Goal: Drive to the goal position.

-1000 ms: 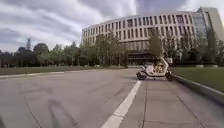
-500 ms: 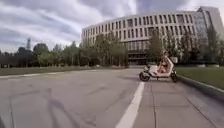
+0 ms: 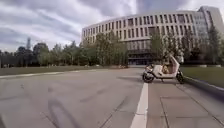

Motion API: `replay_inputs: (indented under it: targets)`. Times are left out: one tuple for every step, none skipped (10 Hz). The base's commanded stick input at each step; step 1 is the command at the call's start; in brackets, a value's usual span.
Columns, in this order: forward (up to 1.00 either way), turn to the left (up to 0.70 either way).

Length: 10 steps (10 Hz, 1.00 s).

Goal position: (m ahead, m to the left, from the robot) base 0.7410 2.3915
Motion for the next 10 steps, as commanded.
replay_inputs:
  targets:
    - [0.7,0.0]
    - [0.7,0.0]
    - [0.7,0.0]
    - [0.7,0.0]
    - [0.7,0.0]
    - [0.7,-0.14]
    - [0.7,-0.31]
    - [0.7,-0.35]
    - [0.7,0.0]
    - [0.7,0.0]
